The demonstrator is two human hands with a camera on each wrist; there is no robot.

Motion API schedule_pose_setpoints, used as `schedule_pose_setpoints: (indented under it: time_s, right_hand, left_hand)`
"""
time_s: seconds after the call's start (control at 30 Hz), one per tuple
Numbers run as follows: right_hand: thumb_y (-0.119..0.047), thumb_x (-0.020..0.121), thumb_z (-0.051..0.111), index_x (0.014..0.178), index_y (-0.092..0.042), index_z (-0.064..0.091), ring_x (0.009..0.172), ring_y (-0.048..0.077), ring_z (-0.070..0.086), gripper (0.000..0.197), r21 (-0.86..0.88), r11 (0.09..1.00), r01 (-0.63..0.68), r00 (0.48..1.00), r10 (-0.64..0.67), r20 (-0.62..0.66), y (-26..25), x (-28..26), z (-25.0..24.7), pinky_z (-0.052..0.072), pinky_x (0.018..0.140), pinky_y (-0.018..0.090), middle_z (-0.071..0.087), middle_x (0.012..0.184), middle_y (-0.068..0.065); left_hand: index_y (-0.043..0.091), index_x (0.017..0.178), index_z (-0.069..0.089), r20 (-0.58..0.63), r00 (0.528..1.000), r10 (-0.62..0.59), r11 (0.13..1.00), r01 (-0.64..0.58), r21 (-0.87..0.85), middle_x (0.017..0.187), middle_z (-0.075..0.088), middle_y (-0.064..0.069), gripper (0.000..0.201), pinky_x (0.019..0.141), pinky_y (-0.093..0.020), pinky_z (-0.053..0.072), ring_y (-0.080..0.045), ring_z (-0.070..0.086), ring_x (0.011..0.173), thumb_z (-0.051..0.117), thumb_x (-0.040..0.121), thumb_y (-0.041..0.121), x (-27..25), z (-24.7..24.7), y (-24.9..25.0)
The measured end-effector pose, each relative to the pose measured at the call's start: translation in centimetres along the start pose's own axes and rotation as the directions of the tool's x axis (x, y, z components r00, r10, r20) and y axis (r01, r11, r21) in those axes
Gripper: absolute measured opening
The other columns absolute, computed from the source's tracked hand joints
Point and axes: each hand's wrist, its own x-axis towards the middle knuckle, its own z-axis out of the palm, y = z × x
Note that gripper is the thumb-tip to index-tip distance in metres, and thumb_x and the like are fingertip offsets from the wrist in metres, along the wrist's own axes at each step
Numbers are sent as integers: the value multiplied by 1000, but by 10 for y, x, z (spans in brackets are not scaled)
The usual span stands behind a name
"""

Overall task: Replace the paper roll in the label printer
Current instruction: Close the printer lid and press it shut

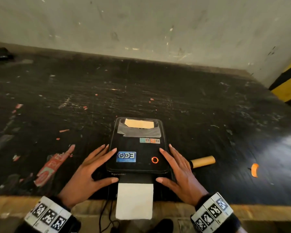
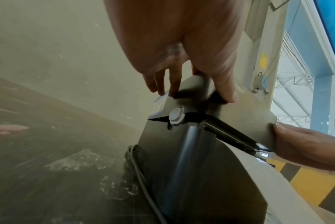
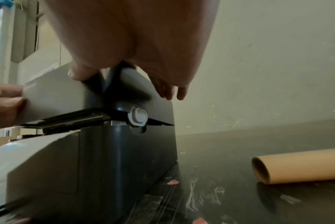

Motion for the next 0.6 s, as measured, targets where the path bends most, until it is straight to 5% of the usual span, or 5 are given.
schedule_pose_setpoints:
  time_s: [0.1,0.27,0.4,0.5,0.6]
  right_hand:
    - [-71,76,38,128,-63,-12,137,1,-19,72,14,1000,2,1000,-2,17,4,1,5,-3,117,34,-18,147,-18]
    - [-70,77,39,124,-68,-16,137,0,-13,73,75,997,15,1000,-15,-1,6,-1,12,-2,114,30,-13,148,-17]
    - [-64,81,44,127,-65,-14,136,1,-10,74,73,997,20,1000,-20,8,7,-3,17,0,116,32,-8,153,-10]
    - [-72,76,38,128,-65,-13,136,-3,-5,73,120,992,39,998,-34,-44,11,-4,24,4,115,27,4,156,-4]
    - [-76,74,37,129,-66,-11,139,1,2,73,144,989,36,997,-27,-68,13,-4,28,8,115,28,9,157,-3]
  left_hand:
    - [58,133,24,2,1000,5,1000,-5,9,143,16,30,80,114,-26,18,5,12,139,61,62,67,-1,2,-4]
    - [58,133,24,-15,1000,-1,1000,1,14,143,18,31,77,109,-5,10,8,14,137,59,65,67,-5,9,-7]
    - [61,133,17,13,1000,-3,997,2,73,143,13,31,77,111,-14,13,12,8,136,51,65,75,-8,15,-12]
    - [58,134,19,1,1000,-9,999,9,32,143,14,32,78,108,-4,12,12,11,136,50,65,77,-11,19,-15]
    - [55,136,19,-4,1000,-11,1000,11,20,143,15,32,79,109,-9,15,11,11,136,51,66,75,-11,21,-16]
